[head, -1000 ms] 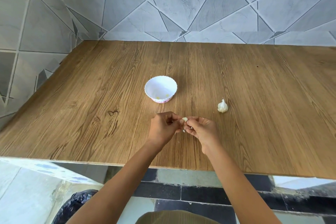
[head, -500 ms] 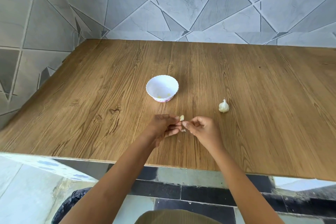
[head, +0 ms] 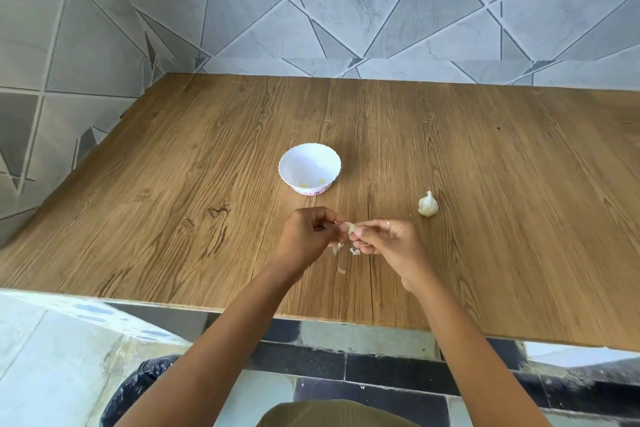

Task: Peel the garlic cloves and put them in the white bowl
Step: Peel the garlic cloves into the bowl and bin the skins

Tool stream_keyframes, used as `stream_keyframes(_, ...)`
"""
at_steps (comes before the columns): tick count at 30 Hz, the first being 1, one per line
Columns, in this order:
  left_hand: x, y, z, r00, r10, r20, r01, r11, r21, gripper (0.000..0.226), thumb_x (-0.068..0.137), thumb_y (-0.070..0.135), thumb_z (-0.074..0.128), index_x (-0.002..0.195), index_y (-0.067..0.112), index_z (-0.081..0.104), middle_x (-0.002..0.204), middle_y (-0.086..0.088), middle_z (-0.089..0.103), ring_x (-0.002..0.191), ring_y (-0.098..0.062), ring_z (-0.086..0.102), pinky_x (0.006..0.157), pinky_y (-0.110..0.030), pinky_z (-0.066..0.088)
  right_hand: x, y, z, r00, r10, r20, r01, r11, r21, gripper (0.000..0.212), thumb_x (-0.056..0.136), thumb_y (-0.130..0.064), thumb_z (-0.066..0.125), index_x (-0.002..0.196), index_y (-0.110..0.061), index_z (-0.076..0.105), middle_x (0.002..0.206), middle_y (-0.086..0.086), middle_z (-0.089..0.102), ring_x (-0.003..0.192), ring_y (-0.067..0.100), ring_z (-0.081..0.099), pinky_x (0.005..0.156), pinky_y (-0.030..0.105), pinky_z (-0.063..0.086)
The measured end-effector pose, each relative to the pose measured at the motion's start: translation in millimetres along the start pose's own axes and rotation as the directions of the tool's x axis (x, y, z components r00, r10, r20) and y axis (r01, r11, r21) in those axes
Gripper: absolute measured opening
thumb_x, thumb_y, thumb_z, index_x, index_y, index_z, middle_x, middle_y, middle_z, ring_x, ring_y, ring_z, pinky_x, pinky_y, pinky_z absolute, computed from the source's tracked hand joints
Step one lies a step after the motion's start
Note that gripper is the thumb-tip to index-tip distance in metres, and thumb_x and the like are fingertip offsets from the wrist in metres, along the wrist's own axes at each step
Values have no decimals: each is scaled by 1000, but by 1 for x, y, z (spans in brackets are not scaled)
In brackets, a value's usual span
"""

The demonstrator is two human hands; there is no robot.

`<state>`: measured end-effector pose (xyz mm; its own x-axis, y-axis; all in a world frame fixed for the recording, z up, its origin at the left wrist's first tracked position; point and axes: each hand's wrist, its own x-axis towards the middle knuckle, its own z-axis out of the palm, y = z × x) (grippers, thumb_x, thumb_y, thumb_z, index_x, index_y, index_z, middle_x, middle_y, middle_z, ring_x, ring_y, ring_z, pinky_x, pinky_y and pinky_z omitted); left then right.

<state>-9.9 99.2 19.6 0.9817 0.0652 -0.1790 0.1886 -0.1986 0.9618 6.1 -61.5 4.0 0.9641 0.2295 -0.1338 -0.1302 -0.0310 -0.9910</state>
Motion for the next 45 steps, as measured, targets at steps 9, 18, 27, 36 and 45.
stream_keyframes(9,5,2,-4,997,31,-71,-20,987,158,8,79,8,75,76,15,71,72,-13,71,71,-29,70,78,-46,57,7,1,3,982,-190,-1,175,911,-373,8,80,-3,71,82,-10,74,72,-1,71,62,10,67,60,23,55)
stream_keyframes(18,3,4,-3,999,-19,-40,22,997,79,9,79,5,73,75,12,69,73,-15,70,68,-26,67,77,-39,59,7,-1,12,970,-225,-93,158,874,-460,7,72,-3,70,68,-8,71,54,-7,63,52,20,62,50,32,51)
stream_keyframes(27,3,9,-7,927,-254,275,348,855,-384,8,88,2,60,88,5,68,70,-5,71,63,-9,68,58,-17,55,7,1,4,999,26,-31,-28,996,-87,21,85,2,60,67,-7,62,55,-1,60,50,5,53,52,17,45)
stream_keyframes(36,4,6,-11,936,-289,201,346,864,-367,12,88,-1,59,86,6,68,68,-6,68,59,-10,66,56,-16,54,6,17,-2,971,-239,-23,204,873,-444,24,87,-25,66,65,-21,57,61,-2,58,57,15,53,56,26,42)
stream_keyframes(45,5,14,-10,990,-126,67,130,990,-53,7,87,2,63,90,-2,68,68,-5,67,59,-6,64,57,-15,52,2,11,-3,915,-394,84,394,831,-392,13,81,-12,72,94,-11,73,85,-6,72,72,2,66,63,14,52)
